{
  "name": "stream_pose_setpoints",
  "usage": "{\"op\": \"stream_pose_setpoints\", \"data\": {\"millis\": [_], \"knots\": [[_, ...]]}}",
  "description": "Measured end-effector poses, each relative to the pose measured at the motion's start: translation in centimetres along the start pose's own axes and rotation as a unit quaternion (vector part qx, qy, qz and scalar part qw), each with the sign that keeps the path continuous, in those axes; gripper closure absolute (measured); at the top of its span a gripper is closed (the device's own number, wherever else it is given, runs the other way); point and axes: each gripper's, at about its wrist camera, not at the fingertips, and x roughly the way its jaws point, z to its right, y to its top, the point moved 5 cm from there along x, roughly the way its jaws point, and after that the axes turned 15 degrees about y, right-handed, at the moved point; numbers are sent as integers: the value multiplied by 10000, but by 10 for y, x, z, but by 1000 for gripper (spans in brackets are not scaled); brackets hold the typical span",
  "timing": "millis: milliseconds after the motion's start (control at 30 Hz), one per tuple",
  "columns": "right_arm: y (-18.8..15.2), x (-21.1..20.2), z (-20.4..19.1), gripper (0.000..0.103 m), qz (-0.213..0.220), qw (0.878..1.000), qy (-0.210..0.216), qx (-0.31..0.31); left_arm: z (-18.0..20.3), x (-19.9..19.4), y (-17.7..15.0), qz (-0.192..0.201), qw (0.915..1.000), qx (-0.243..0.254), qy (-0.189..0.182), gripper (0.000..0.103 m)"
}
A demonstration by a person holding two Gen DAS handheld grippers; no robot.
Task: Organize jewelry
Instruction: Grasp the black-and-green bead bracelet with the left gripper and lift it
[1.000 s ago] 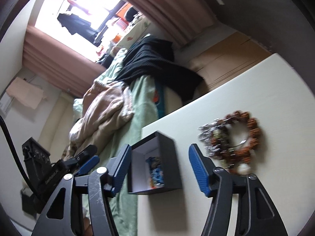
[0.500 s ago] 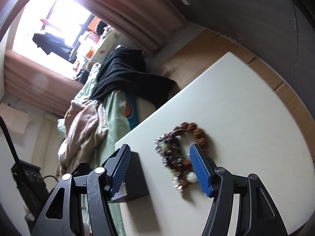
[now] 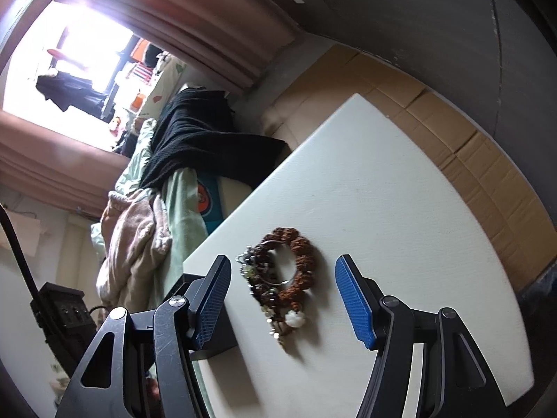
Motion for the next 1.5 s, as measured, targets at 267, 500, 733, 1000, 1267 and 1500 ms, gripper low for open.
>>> {"op": "stream_pose_setpoints", "data": {"millis": [267, 500, 733, 1000, 1267, 1500], "knots": [[2, 0, 26, 40, -49, 9985, -181, 519, 15, 28, -10, -237, 9992, 243, 212, 68], [-1, 2, 27, 40, -117, 9982, -183, 565, 18, 48, -18, -461, 9980, 336, 269, 68], [-2, 2, 29, 40, -97, 9979, -184, 607, 14, 57, -24, -497, 9972, 364, 415, 89], [-3, 5, 26, 40, -155, 9982, -194, 538, 3, 29, -13, -169, 9994, 199, 219, 95], [-12, 19, 21, 40, -392, 9982, -151, 436, -10, -6, -7, 85, 9999, -114, -80, 95], [-28, 39, 13, 48, -762, 9967, -160, 231, -27, -20, -8, 192, 9994, -265, -113, 95]]}}
